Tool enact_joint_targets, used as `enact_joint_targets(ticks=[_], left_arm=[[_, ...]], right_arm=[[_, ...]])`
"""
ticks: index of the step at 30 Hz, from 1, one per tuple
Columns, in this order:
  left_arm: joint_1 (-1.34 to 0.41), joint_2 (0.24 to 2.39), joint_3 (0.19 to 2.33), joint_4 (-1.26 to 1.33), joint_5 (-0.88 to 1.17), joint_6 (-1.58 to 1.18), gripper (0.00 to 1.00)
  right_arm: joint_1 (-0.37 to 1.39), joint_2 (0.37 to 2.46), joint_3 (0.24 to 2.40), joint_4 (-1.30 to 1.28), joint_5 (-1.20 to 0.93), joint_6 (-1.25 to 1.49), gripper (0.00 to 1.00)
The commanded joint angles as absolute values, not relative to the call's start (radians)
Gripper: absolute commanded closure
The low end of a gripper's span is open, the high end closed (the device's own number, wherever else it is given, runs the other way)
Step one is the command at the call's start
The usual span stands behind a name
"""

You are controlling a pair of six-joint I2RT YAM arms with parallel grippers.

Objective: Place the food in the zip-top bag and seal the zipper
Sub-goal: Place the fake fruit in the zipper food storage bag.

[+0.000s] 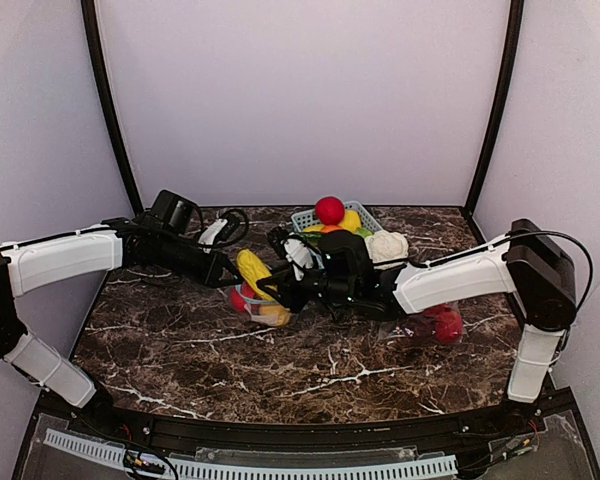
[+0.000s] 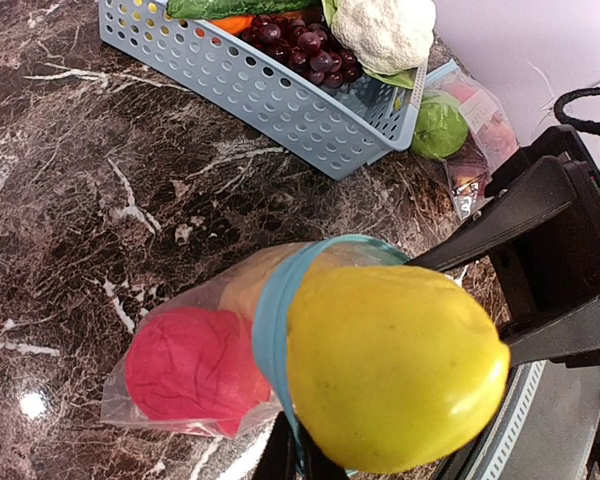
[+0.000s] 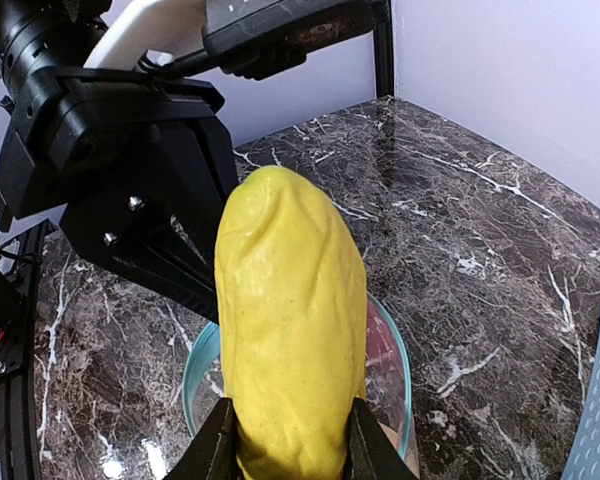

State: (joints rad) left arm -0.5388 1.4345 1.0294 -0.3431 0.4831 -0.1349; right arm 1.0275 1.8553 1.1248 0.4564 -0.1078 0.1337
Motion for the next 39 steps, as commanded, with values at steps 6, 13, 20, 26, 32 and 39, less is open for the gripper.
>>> enact_joint_targets(ticks=[6,13,20,26,32,39], left_arm=[[-0.514,1.387,1.01,-0.314,0.529,-0.145,0.99],[-0.508,1.388,1.008,-0.31,0.534,-0.148,0.99],[-0.506,1.389,1.008,-0.309,0.54,-0.146,0.99],[-0.506,1.388,1.009,-0.31,0.532,-0.146,0.99],[-0.505,1.39,1.008,-0.31,0.526,-0.147,0.99],[-0.505,1.401,1.008,-0.308,0.534,-0.149,0.99]], right_arm=[[1.037,1.825,1.073,0.408,-0.061,0.078,0.9],[1.038,1.816,1.145,0.21,-0.03,0.012,0.91],[1.038,1.855,1.29,-0.049,0.023,-0.03,0.91],[1.039,1.912,1.393,-0.221,0.051,-0.028,0.9],[1.037,1.942,1.467,-0.339,0.037,-0.031,0.87],[1.038,1.927,1.48,-0.373,0.033,-0.025,0.74]])
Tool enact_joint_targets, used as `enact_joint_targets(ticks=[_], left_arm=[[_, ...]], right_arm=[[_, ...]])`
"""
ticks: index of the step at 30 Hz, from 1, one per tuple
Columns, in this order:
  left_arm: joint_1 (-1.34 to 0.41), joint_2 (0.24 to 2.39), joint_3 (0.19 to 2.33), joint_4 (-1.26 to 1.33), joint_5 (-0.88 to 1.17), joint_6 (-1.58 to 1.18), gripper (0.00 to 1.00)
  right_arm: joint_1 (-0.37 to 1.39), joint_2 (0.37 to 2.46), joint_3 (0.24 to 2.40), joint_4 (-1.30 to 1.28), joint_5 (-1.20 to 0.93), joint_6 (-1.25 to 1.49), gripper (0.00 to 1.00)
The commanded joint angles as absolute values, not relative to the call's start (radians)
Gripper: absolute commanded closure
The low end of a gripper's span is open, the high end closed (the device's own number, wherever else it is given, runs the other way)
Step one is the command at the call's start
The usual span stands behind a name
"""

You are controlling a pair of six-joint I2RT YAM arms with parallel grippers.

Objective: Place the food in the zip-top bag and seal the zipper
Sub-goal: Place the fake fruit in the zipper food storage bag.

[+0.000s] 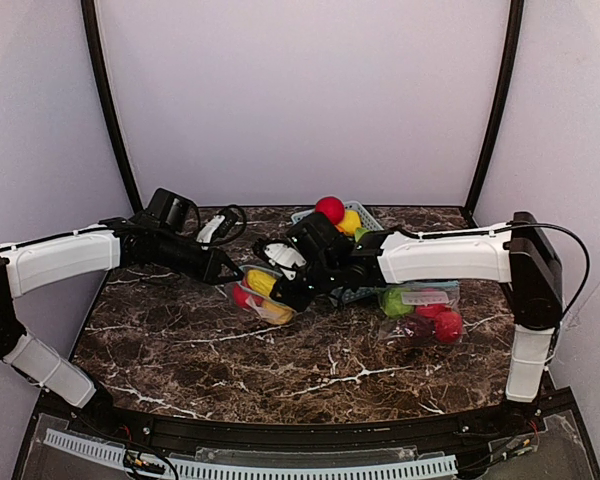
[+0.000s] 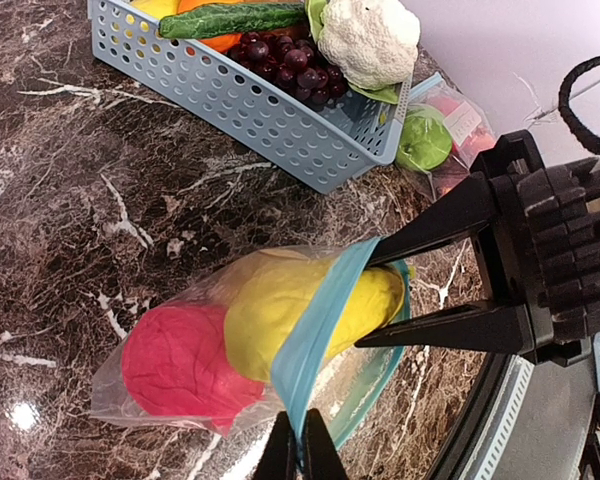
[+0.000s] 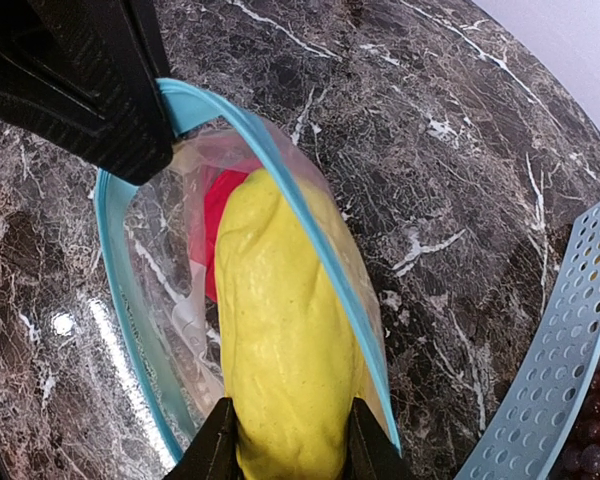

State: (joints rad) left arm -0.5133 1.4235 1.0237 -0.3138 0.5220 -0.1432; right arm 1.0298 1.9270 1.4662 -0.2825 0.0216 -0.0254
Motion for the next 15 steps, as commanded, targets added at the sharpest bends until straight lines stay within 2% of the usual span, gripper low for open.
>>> enact_joint_targets(ticks=[1,8,15], left_arm=[[-0.505,1.404,1.009,-0.309,0.534,-0.149,0.99],[-0.505,1.416,1.012,-0.32,0.521,-0.151,0.99],[-0.504,1.416,1.014,-0.322,0.519,-0.151,0.99]], right_arm=[[1.038,1.921,1.483,-0.372,0.033,-0.017,0.7],[1.037,1.851,1.513,-0.39,-0.007,0.041,0.42],[1.036,1.755,1.44,-0.366,-0.009,0.064,0.23]])
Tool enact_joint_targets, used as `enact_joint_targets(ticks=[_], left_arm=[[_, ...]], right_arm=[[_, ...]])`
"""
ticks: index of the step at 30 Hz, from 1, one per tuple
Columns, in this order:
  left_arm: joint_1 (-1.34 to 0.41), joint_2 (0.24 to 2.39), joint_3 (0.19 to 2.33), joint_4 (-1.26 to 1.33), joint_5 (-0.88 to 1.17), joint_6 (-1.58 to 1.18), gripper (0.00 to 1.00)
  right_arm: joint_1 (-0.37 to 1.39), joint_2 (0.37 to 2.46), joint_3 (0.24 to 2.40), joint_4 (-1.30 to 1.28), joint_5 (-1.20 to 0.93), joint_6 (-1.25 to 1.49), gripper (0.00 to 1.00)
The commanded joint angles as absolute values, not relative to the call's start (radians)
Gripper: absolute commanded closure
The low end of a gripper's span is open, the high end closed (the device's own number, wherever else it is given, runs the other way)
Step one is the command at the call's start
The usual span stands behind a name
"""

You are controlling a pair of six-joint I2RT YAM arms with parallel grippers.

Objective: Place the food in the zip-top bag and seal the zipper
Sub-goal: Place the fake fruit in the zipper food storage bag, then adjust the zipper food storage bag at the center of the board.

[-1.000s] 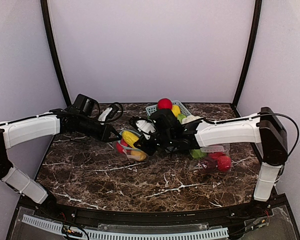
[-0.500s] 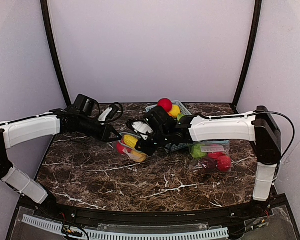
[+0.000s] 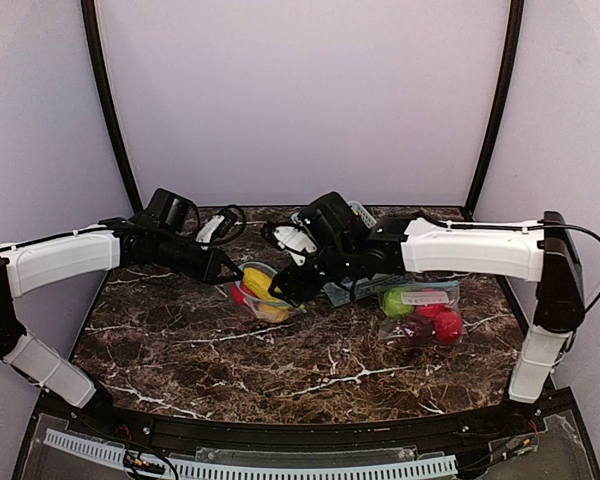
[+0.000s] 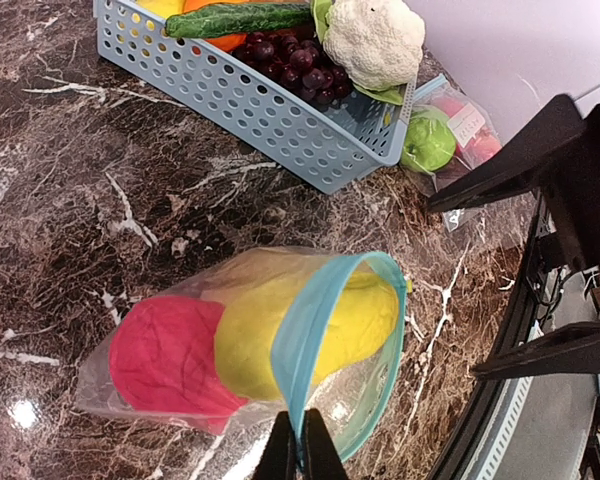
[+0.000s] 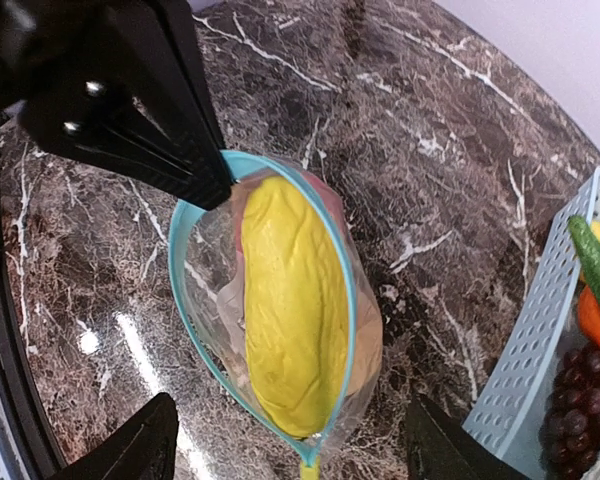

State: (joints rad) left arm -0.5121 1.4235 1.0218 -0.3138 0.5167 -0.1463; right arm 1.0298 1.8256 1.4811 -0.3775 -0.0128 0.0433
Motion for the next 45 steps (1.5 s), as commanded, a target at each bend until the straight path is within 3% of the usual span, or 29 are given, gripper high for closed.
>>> enact_joint_targets(ticks=[1,8,14,34,38,40,42,44,45], left_arm=[[-0.503,1.417,1.013,-0.322,0.519,-0.151,0.99],[-0.503,1.413,1.012,-0.324,0.519,-0.15,0.99],[-0.502,1.413,1.014,-0.326,0.516,-0.151,0.99],[-0.5,1.42,1.014,-0.327,0.514,-0.151,0.99],[-0.5,1.421,1.016,-0.34,0.494,-0.145,0.99],[-0.5,1.417,1.027,-0.361,0.467,-0.129,0.99],[-0.5,1.399,1.029,-0.38,0.427,-0.11,0.95],[-0.499,1.365,1.015,-0.378,0.399,-0.097,0.78],[-0.5,1.336,1.008,-0.364,0.392,-0.091,0.63]], right_arm=[[1.036,1.749,1.425,-0.358,-0.005,0.061,0.21],[1.026,1.753,1.345,-0.317,0.006,0.029,0.22],[1.025,1.756,1.249,-0.239,-0.005,0.019,0.37],[1.023,1.826,1.282,-0.191,0.064,-0.039,0.81],[1.022,1.795,1.259,-0.173,0.04,-0.041,1.0],[1.022,1.77,1.244,-0.168,0.01,-0.044,1.0],[1.022,1.741,1.224,-0.162,-0.041,-0.053,1.0],[1.022,1.709,1.195,-0.156,-0.103,-0.068,1.0],[1.022,1.693,1.182,-0.155,-0.138,-0.076,1.0]])
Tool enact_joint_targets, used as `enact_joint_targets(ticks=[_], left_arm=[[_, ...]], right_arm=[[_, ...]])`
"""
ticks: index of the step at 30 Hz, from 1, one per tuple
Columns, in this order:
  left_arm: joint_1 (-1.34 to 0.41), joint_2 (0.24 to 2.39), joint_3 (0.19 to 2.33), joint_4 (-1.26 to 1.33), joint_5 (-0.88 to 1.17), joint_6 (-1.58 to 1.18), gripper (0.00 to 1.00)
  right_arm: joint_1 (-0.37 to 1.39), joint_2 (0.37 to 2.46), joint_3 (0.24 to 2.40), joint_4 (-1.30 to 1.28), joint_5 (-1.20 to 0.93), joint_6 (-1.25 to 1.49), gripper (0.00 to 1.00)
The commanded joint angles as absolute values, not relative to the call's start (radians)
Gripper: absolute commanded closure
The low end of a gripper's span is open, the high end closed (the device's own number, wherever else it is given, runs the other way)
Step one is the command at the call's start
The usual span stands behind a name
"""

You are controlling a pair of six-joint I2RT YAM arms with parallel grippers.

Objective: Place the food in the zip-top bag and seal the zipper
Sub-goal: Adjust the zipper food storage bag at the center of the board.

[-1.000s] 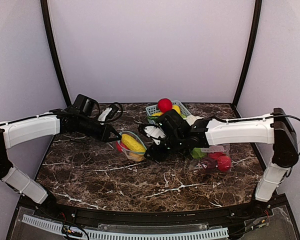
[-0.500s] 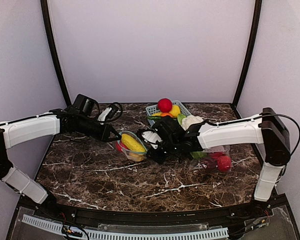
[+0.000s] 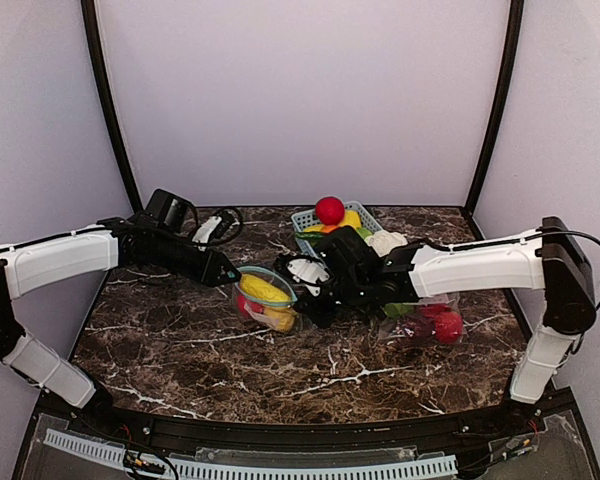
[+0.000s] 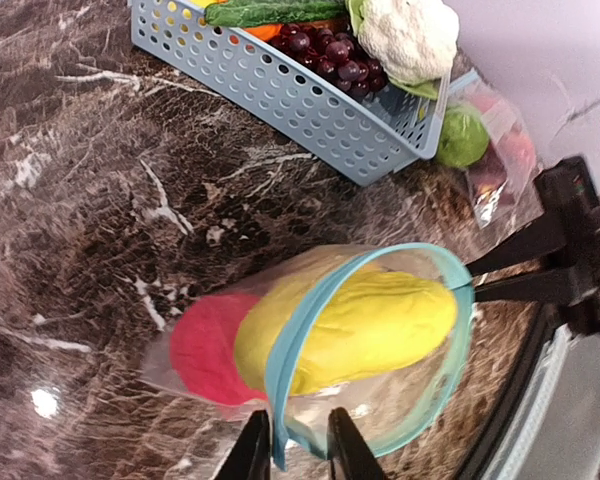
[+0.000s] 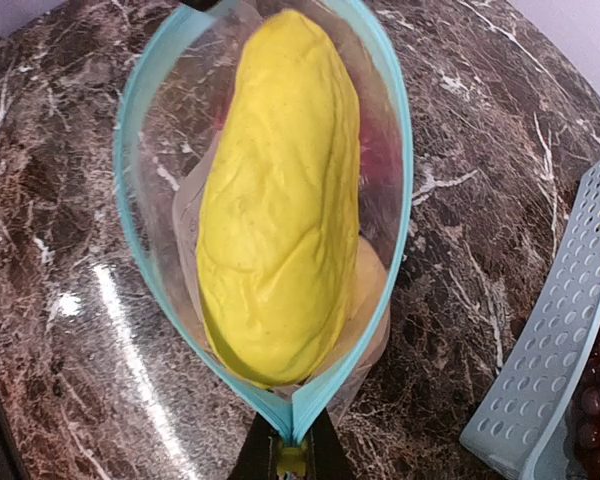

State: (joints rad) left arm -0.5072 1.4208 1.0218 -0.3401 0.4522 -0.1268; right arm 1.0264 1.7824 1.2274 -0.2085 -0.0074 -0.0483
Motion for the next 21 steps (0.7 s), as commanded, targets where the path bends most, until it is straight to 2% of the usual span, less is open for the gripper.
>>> enact_joint_targets(ticks=[1,2,4,6,12,16,21], left_arm=[[-0.5,1.32,0.993,-0.356,0.392,-0.083,0.55],[-0.5,1.291,0.985,-0.342,0.392,-0.079,0.39],[-0.501,1.247,0.963,-0.329,0.412,-0.061,0.23],[-0.502,1.208,0.942,-0.327,0.452,-0.037,0.16],[-0.559,1.147,0.902,-0.296,0.685,0.064,0.11],[-0.717,1.155,0.903,-0.293,0.621,0.21,0.08],[-0.771,1.249,0.917,-0.272,0.634,0.311,0.02]], right_arm=[[1.022,1.677,1.17,-0.156,-0.174,-0.084,1.0],[1.023,1.662,1.156,-0.156,-0.221,-0.089,1.0],[1.022,1.633,1.132,-0.158,-0.293,-0.096,1.0],[1.022,1.607,1.103,-0.161,-0.348,-0.097,1.0],[1.023,1.558,1.041,-0.163,-0.487,-0.09,1.0],[1.023,1.538,1.001,-0.16,-0.517,-0.078,1.0],[1.023,1.493,0.959,-0.146,-0.529,-0.065,1.0]])
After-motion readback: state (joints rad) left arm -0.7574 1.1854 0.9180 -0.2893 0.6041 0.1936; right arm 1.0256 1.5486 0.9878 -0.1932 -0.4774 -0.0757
